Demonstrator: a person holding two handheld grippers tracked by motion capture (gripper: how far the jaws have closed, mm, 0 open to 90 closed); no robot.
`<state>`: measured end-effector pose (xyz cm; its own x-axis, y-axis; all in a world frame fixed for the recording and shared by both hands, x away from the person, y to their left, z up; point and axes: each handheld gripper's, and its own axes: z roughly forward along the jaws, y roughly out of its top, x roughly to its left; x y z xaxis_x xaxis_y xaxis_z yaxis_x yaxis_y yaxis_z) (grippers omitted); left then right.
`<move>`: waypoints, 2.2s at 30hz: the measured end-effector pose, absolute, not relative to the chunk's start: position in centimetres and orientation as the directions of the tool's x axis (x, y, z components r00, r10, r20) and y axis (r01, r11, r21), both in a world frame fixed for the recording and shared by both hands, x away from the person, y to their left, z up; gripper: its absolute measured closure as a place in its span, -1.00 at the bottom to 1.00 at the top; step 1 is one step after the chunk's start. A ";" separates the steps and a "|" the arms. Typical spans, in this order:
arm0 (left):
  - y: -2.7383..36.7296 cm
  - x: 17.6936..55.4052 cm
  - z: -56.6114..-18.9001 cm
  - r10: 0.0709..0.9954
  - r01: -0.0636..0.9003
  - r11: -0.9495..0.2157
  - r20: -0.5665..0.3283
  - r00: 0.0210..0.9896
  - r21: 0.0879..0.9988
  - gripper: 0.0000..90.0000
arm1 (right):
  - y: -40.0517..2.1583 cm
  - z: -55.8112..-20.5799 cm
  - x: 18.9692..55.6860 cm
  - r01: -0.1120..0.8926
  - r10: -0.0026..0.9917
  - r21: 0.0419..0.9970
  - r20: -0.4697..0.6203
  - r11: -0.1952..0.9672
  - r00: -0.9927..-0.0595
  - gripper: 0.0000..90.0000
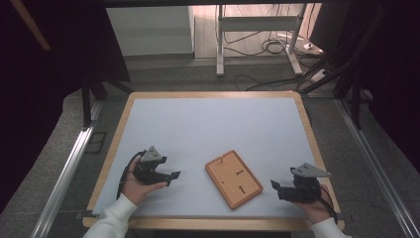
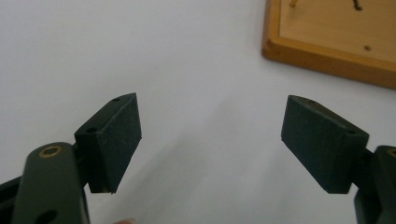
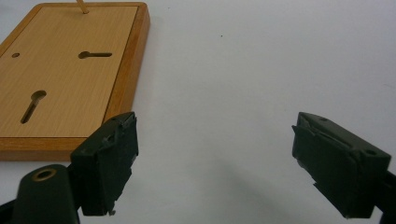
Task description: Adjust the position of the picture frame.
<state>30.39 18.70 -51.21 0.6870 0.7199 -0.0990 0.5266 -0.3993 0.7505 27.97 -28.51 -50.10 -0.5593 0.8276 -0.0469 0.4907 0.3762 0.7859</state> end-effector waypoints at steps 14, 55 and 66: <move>14.2 31.3 -50.3 0.678 0.488 -0.420 -0.093 0.729 0.766 -0.46 | -28.8 -50.3 28.2 0.497 0.834 0.784 -0.046 0.371 -0.550 -0.68; 4.9 34.8 -51.2 0.657 0.462 -0.442 -0.073 0.750 0.769 -0.04 | -29.1 -50.9 28.5 0.517 0.838 0.768 -0.048 0.379 -0.543 -0.67; 4.0 35.2 -51.9 0.658 0.449 -0.440 -0.061 0.751 0.777 0.42 | -28.9 -51.2 28.6 0.519 0.834 0.763 -0.048 0.386 -0.550 -0.67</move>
